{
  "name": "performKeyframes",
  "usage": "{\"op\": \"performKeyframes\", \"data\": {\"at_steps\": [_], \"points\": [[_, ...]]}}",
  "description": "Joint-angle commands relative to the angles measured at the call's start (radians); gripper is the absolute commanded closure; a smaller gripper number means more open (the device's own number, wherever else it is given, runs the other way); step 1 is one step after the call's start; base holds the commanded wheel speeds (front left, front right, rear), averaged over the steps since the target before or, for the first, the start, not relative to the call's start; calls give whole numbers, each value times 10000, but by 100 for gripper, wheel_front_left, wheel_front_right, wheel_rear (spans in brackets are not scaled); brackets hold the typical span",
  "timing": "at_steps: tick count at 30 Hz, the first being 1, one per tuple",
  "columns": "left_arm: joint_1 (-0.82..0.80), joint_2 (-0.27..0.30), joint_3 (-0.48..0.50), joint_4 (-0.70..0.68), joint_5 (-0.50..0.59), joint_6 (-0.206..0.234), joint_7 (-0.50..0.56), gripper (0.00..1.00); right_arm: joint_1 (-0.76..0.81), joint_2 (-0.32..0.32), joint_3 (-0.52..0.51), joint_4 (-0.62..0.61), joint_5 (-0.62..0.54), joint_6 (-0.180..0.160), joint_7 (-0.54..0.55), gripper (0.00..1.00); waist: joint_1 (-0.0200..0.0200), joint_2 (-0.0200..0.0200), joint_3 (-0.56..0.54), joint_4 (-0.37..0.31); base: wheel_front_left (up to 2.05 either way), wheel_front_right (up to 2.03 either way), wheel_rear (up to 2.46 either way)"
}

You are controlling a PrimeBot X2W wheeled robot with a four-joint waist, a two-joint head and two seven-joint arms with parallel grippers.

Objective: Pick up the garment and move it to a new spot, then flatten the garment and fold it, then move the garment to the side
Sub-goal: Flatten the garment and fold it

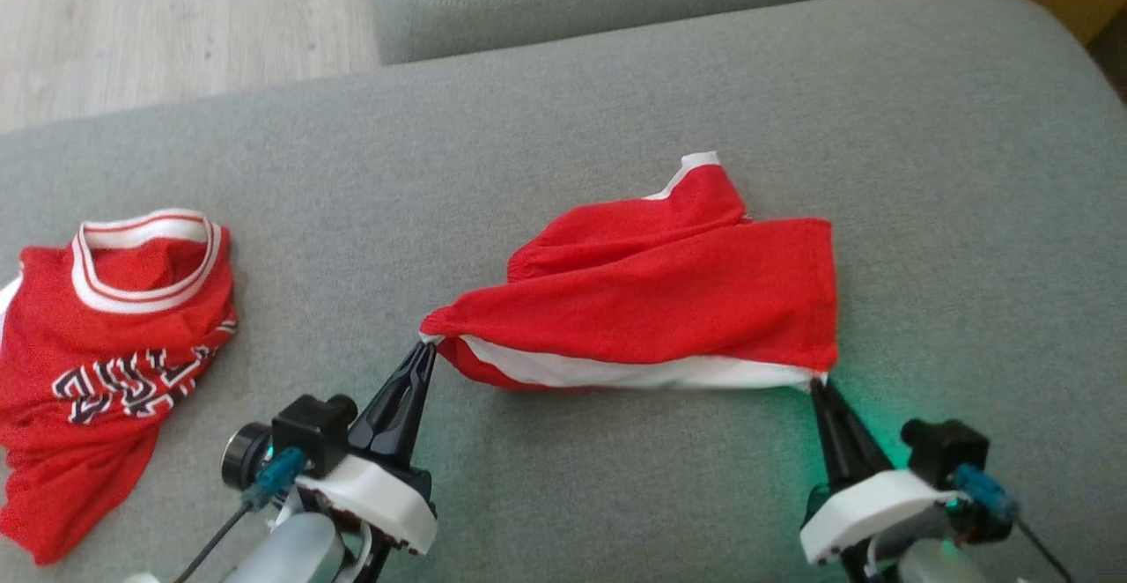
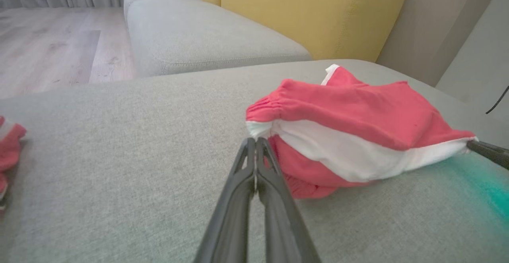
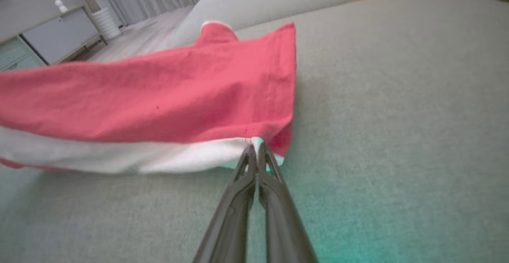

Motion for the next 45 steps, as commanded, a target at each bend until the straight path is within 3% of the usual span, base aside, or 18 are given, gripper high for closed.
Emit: {"op": "performKeyframes", "data": {"at_steps": [1, 11, 15, 18, 23, 29, 33, 38, 45], "points": [[-114, 173, 452, -352, 144, -13, -125, 100, -172, -45, 139, -505, 0, 67, -40, 100, 0, 0, -144, -79, 0, 0, 0], [-123, 734, 1327, -1977, 665, -40, -125, 100, -319, -45, -927, -3749, -370, 67, -40, 100, 0, 0, -876, -503, 0, 0, 0], [-1042, 1203, 1417, -2867, 860, -302, 236, 100, -973, -111, -1378, -4824, -861, 67, -40, 100, 0, 0, -965, -447, 0, 0, 0], [-2162, 1459, 1535, -3546, 907, -526, 749, 100, -1800, -547, -1519, -5348, -943, 67, -40, 100, 0, 0, -915, -357, 0, 0, 0], [-4513, 1647, 1621, -3847, 892, -855, 1683, 100, -3757, -1536, -1554, -4959, -729, 67, 27, 100, 0, 0, -436, -215, 0, 0, 0], [-7331, 1386, 1211, -2397, 712, -1060, 2309, 100, -6695, -2420, -882, -3405, 17, 67, 340, 100, 0, 0, 877, -87, 0, 0, 0], [-8532, 1092, 817, -1355, 685, -1087, 1997, 100, -8123, -2734, -413, -2405, 164, 67, 260, 100, 0, 0, 1549, -24, 0, 0, 0], [-10224, 619, 266, 228, 762, -1093, 704, 100, -10011, -3116, -153, -1378, 32, 67, 5, 100, 0, 0, 2310, 52, 0, 0, 0], [-10648, 238, 285, 1161, 1154, -1095, -111, 100, -10094, -3244, -490, -2429, -38, 67, -36, 100, 0, 0, 2593, 1, 0, 0, 0]]}}
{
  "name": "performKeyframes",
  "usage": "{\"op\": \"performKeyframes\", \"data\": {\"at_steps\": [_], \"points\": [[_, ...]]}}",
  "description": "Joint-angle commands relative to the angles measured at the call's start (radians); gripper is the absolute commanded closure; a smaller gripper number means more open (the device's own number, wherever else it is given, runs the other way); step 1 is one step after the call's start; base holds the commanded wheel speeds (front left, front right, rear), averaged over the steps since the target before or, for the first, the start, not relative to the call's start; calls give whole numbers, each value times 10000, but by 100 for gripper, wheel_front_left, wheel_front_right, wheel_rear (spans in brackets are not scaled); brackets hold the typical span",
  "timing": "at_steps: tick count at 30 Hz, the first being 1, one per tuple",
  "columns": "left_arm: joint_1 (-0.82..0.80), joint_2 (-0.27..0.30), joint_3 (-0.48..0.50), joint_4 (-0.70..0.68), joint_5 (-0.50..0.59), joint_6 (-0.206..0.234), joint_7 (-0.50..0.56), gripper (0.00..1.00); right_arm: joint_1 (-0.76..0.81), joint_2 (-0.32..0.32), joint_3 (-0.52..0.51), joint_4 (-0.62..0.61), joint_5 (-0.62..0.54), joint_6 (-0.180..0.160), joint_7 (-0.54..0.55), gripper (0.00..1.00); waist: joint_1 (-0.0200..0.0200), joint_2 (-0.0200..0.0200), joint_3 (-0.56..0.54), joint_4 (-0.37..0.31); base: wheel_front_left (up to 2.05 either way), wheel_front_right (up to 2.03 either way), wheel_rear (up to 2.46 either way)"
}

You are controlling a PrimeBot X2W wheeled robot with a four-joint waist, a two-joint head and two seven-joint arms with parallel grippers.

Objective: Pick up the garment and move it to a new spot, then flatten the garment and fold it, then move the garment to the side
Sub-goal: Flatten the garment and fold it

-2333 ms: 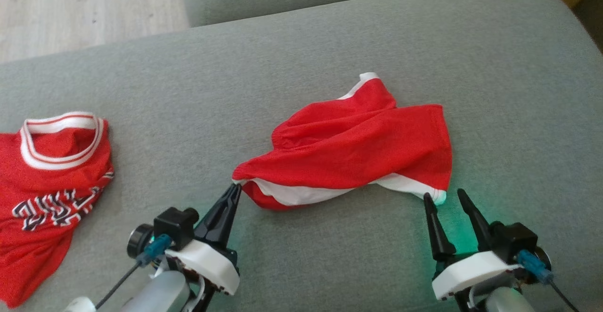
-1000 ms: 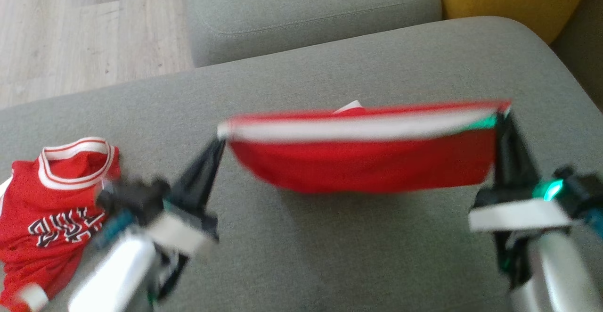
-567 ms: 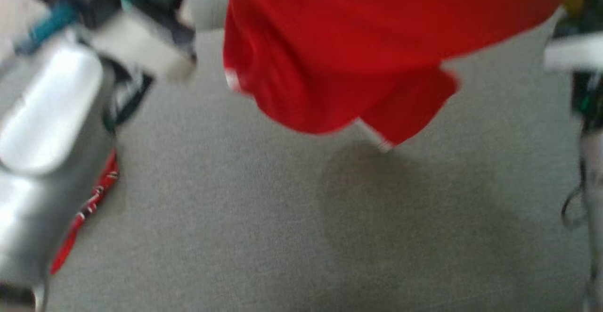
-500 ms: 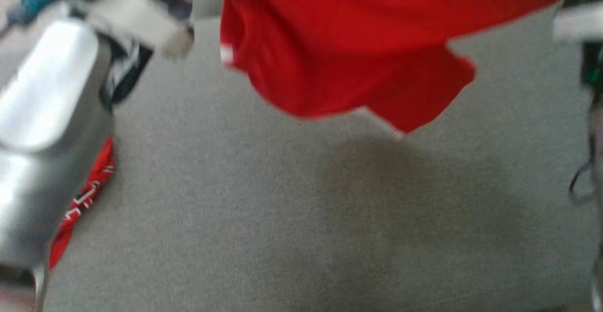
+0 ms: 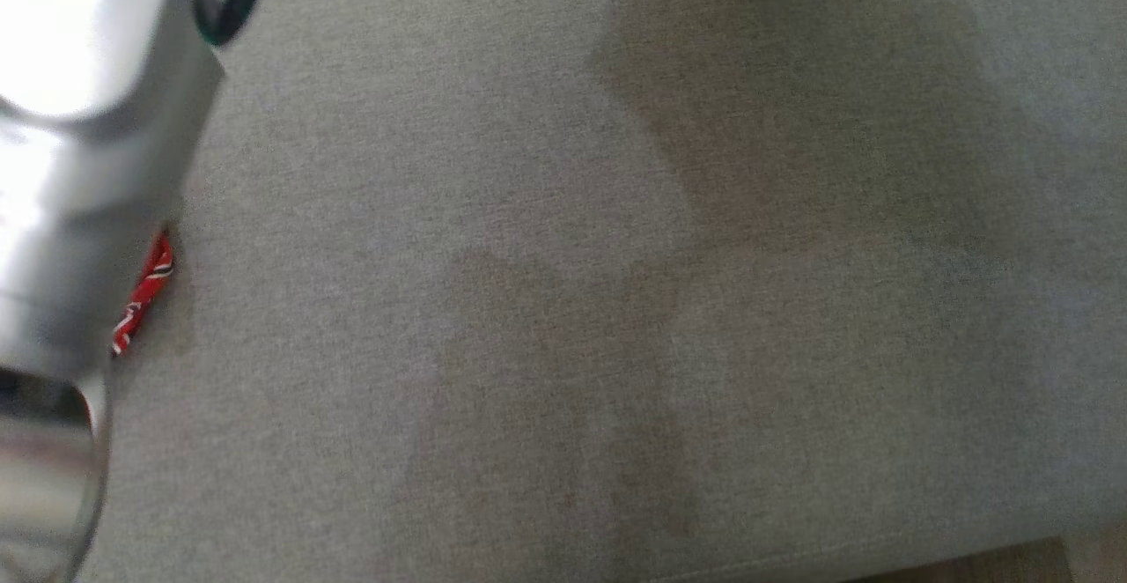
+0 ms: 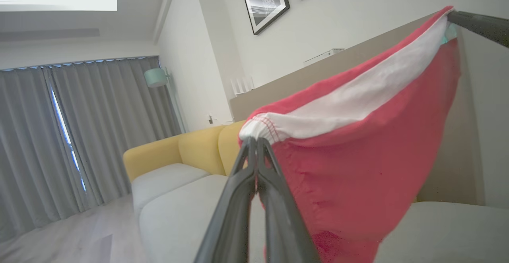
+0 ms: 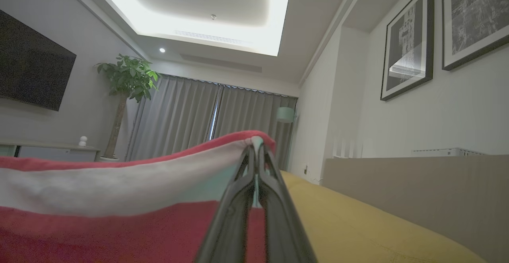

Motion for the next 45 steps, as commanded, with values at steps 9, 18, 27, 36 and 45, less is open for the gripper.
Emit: {"op": "performKeyframes", "data": {"at_steps": [9, 18, 27, 36, 45], "points": [[4460, 448, -142, -2321, 188, 18, -41, 100, 5003, 251, -783, -1782, 289, 67, -48, 100, -3, 1, -213, -111, 0, 0, 0], [9189, 311, -594, -2336, 538, 18, -42, 100, 9375, 904, -1064, -1817, 669, 67, 140, 100, -3, 1, -1268, -459, 0, 0, 0], [11549, 319, -561, -2386, 409, 314, -39, 100, 12132, 1501, -2149, -3095, 807, 67, 681, 100, -3, 1, -2146, -560, 0, 0, 0], [12405, 837, -263, -4063, -476, 509, 829, 100, 13135, 1891, -2955, -4981, 553, 67, 1372, 100, -3, 1, -2282, -470, 0, 0, 0], [11139, 60, 121, -4937, -1517, 376, 1549, 100, 11645, 1642, -2914, -4781, 393, 67, 1754, 100, -3, 1, -1785, 89, 0, 0, 0]]}}
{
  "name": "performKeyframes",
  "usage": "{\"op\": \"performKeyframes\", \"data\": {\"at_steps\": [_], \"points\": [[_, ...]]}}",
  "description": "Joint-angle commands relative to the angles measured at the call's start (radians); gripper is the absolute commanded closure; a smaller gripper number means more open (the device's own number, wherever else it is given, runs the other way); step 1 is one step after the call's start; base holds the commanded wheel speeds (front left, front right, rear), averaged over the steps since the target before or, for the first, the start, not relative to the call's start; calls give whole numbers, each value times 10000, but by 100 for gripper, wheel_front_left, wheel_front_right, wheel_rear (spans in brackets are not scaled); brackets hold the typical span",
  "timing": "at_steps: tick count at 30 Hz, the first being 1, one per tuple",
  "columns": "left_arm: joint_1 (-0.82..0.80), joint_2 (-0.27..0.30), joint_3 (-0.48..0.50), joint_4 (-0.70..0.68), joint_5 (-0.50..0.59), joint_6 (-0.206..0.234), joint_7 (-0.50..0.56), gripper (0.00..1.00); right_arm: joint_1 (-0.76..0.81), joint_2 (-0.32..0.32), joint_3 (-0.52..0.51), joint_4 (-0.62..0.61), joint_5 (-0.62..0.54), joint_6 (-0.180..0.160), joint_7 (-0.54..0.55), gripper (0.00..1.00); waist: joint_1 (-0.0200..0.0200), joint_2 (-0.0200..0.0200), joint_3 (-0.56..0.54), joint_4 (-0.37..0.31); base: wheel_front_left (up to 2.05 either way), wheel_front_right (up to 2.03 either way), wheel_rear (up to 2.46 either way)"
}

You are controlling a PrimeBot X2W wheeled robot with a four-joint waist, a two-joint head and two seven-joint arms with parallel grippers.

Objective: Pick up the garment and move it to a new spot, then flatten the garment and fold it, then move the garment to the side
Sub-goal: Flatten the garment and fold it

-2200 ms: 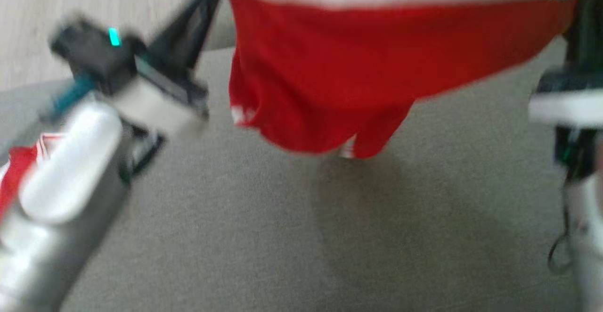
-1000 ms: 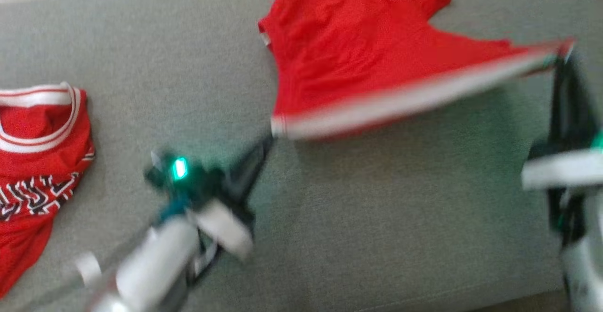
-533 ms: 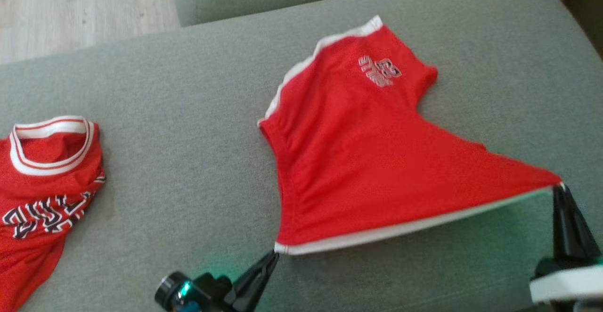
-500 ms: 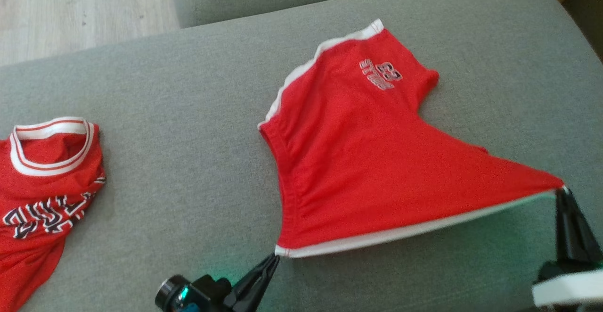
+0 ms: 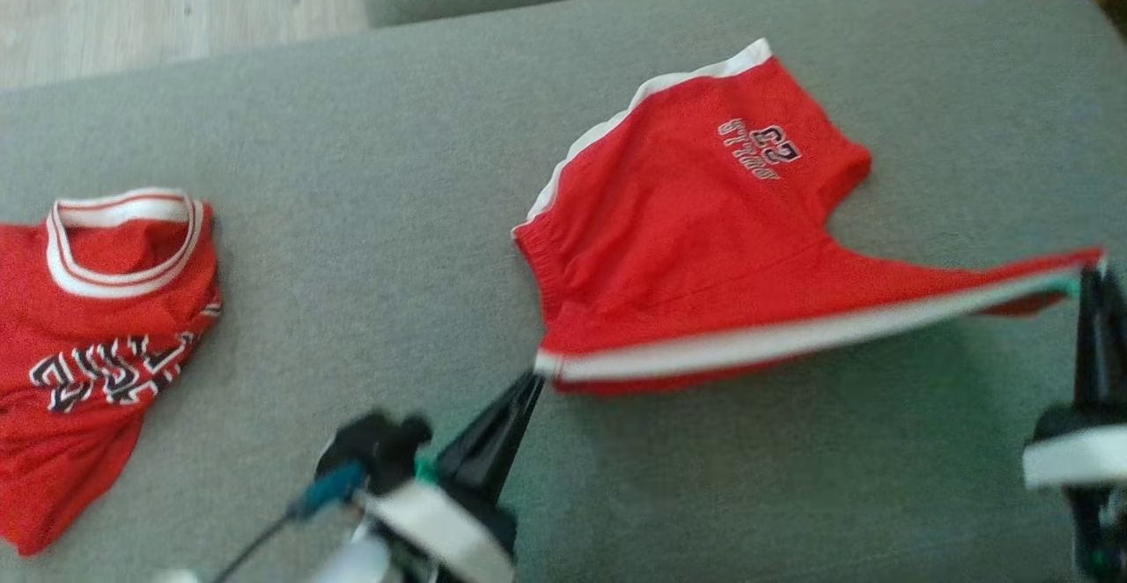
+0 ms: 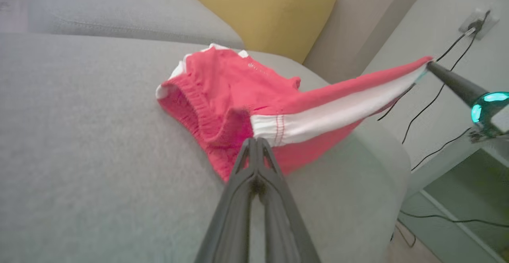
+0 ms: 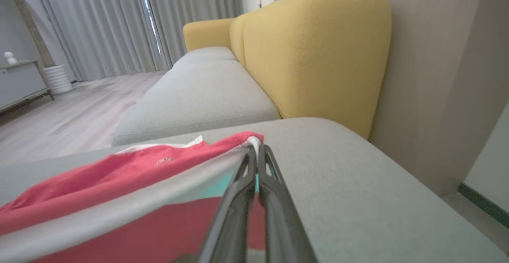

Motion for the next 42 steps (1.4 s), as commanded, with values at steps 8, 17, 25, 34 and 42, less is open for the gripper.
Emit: {"op": "performKeyframes", "data": {"at_steps": [8, 17, 25, 34, 42], "points": [[-2659, -999, 734, 806, -1251, -287, 394, 100, -2939, -1024, 318, 1291, -243, 65, -143, 100, 0, 0, 1311, 980, 0, 0, 0], [-4336, -1463, 645, 2414, -1960, -371, 479, 100, -5719, -1854, 1335, 3482, -244, 65, -89, 100, 0, 0, 2155, 1510, 0, 0, 0], [-5144, -1787, 402, 3495, -2177, -380, 71, 100, -7629, -2152, 2404, 5834, -182, 65, 10, 100, 0, 0, 2502, 1871, 0, 0, 0], [-5502, -1899, -64, 4202, -2468, -382, -292, 78, -8843, -1934, 3156, 7774, -265, 65, -570, 0, 0, 0, 2644, 1977, 0, 0, 0], [-5249, -1749, -120, 4703, -2124, -239, -1317, 0, -8723, -1634, 3496, 8323, 161, 65, -1663, 0, 0, 0, 2236, 1804, 0, 0, 0]]}}
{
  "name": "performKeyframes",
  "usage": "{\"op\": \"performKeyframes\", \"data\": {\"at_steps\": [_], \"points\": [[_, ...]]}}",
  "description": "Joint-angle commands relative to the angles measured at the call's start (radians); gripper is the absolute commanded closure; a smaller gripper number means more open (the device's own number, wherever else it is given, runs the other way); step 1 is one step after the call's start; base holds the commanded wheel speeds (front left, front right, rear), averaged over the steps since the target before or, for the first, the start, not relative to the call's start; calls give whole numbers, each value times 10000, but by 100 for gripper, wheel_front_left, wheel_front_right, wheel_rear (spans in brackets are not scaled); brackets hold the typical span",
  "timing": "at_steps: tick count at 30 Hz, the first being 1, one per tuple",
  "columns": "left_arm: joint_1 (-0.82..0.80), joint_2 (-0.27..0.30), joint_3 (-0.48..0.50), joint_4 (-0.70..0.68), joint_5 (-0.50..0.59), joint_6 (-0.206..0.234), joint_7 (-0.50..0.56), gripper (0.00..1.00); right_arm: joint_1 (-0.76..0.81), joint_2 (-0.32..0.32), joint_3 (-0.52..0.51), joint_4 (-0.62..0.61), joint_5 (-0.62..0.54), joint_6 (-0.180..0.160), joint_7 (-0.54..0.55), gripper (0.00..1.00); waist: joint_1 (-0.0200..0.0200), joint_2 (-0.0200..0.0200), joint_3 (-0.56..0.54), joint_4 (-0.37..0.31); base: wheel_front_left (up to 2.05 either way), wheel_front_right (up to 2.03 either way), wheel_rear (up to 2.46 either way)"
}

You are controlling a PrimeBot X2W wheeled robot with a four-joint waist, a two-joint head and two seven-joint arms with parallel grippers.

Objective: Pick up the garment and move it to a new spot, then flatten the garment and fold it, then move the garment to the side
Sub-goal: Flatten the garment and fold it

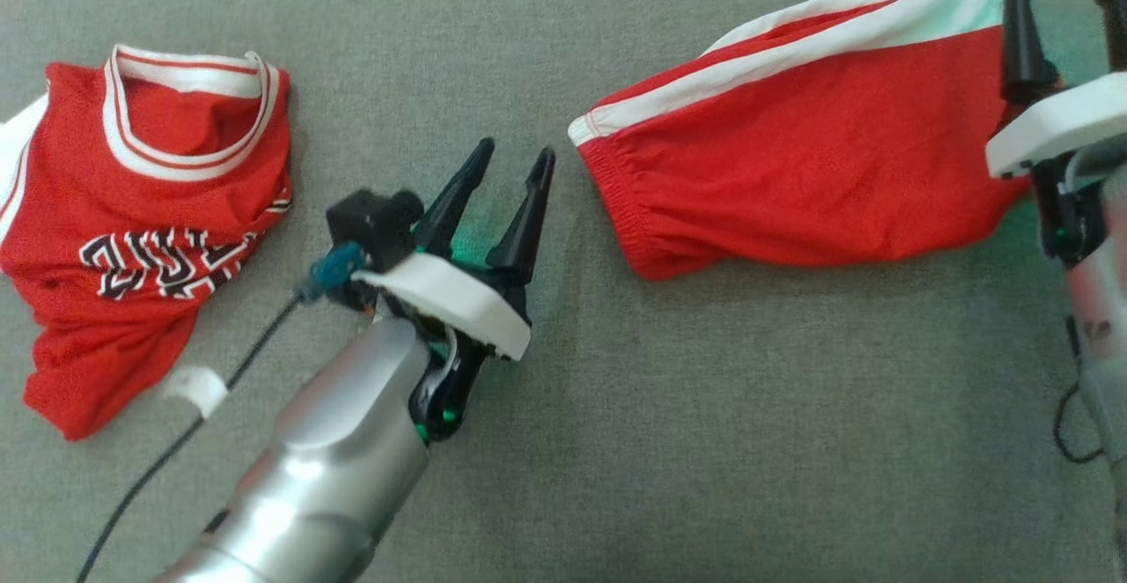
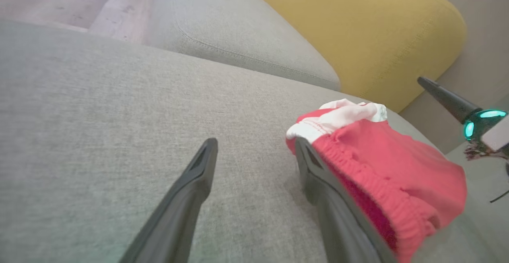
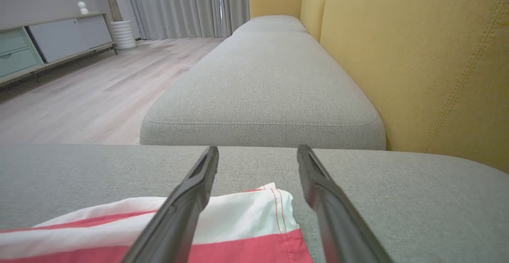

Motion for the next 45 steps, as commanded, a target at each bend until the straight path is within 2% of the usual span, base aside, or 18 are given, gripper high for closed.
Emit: {"op": "performKeyframes", "data": {"at_steps": [1, 5, 6, 7, 9, 12, 15, 19, 25, 30, 35, 36, 38, 39, 45], "points": [[134, 248, 301, -242, 254, 188, -241, 0, 353, 32, 195, -367, 178, 67, -167, 0, 0, 0, -216, -104, 0, 0, 0], [843, 426, 921, -991, 1234, 1044, -443, 0, 1336, 71, 453, -797, 648, 67, -252, 0, 0, 0, -601, -201, 0, 0, 0], [1110, 463, 1184, -1445, 1691, 1317, -447, 0, 1604, 40, 474, -906, 749, 67, -260, 0, 0, 0, -687, -193, 0, 0, 0], [1773, 529, 1611, -2413, 2808, 1942, -450, 0, 2107, -25, 456, -1119, 908, 67, -270, 0, 0, 0, -841, -152, 0, 0, 0], [2564, 407, 2113, -3390, 3648, 2435, -452, 0, 2540, -75, 350, -1286, 1066, 67, -275, 0, 0, 0, -967, -51, 0, 0, 0], [3685, 139, 2635, -4664, 4716, 2944, -453, 0, 2988, -216, 11, -1431, 1163, 67, -279, 0, 0, 0, -1100, 222, 0, 0, 0], [4602, -112, 2925, -5652, 5532, 3264, -454, 0, 3116, -420, -458, -1347, 1096, 67, -269, 0, 0, 0, -1157, 567, 0, 0, 0], [5407, -334, 3010, -6467, 6139, 3337, -454, 0, 2823, -777, -1269, -752, 745, 67, 59, 0, 0, 0, -1073, 1086, 0, 0, 0], [5751, -485, 2963, -6944, 6494, 3263, -455, 0, 2168, -1306, -2441, 705, 189, 67, 617, 0, 0, 0, -704, 1904, 0, 0, 0], [5756, -516, 3008, -7028, 6506, 3159, -455, 0, 1803, -1238, -2601, 1596, 221, 67, 1057, 0, 0, 0, -500, 2173, 0, 0, 0], [5740, -521, 2978, -7041, 6429, 3192, -455, 0, 1720, -1086, -2255, 2051, 515, 67, 1639, 0, 0, 0, -443, 2141, 0, 0, 0], [5723, -521, 2960, -7028, 6421, 3195, -455, 0, 1706, -1007, -2164, 2138, 667, 67, 1843, 20, 0, 0, -440, 2108, 0, 0, 0], [5680, -522, 2928, -7005, 6416, 3204, -455, 0, 1689, -844, -1915, 2194, 1013, 67, 2251, 86, 0, 0, -446, 2011, 0, 0, 0], [5652, -522, 2910, -6999, 6411, 3204, -455, 0, 1687, -805, -1782, 2150, 1182, 67, 2363, 100, 0, 0, -449, 1955, 0, 0, 0], [5567, -523, 2923, -6963, 6440, 3215, -455, 0, 1605, -996, -1194, 1715, 1679, 67, 1925, 100, 0, 0, -607, 1367, 0, 0, 0]]}}
